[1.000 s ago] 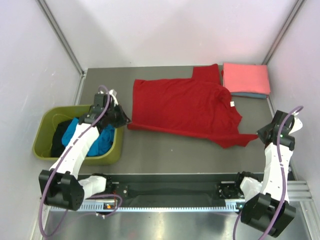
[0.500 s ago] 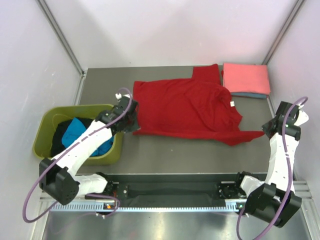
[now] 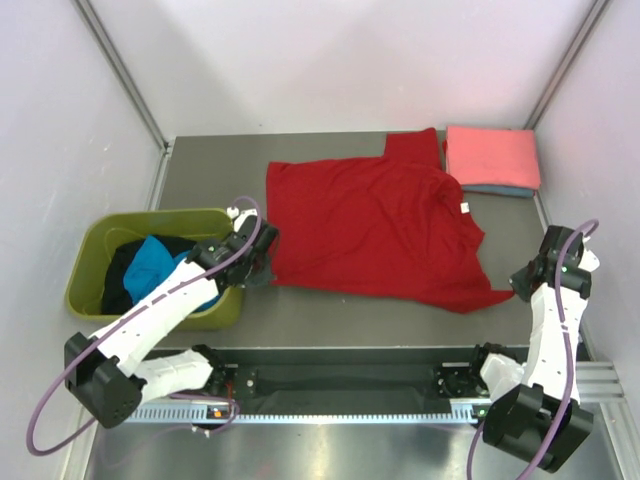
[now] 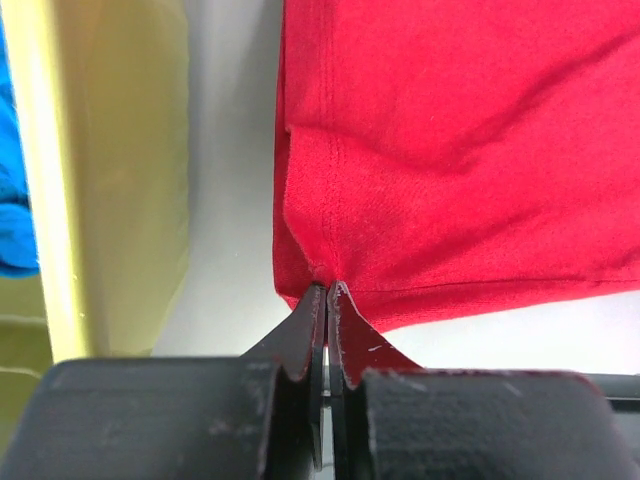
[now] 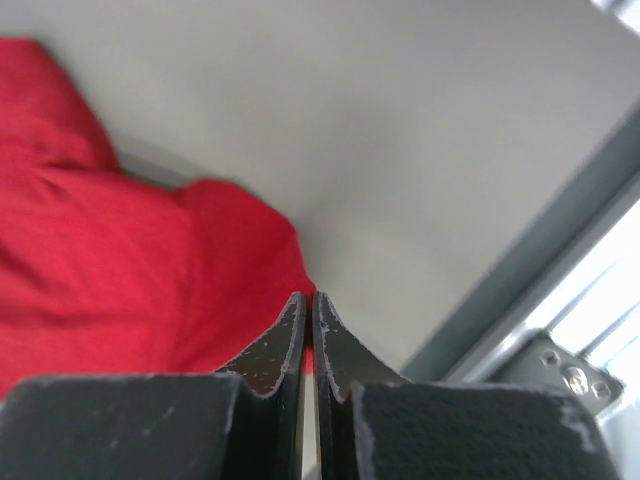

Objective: Fold and stack the t-shirts
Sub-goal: Flatten the tshirt out

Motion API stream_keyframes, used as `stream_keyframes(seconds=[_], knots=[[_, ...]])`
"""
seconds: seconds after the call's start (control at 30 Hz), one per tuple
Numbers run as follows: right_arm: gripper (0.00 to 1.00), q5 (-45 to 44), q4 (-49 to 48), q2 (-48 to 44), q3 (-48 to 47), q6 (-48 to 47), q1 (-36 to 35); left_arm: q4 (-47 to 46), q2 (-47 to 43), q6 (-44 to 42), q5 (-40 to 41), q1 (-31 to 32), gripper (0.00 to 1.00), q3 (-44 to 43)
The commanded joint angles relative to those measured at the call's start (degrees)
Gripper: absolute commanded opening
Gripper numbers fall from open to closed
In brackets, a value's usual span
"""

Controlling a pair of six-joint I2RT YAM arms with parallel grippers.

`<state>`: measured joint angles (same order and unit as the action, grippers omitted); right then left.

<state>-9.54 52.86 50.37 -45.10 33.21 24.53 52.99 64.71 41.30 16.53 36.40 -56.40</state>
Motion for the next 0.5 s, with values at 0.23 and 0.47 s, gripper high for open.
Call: stream_keyframes(seconds=[0.23,0.47], knots=[[0.00,-0.14,4.09,-2.29,-0.87,2.21,-0.10,-0.44,-0.29,2.38,-0.37,2.71,0.00,4.99],[0.00,-4.96,3.04,-3.70,0.46,5.27,-0.10,-2.10,3.84,6.07,2.44,5.16,0.00,5.60]])
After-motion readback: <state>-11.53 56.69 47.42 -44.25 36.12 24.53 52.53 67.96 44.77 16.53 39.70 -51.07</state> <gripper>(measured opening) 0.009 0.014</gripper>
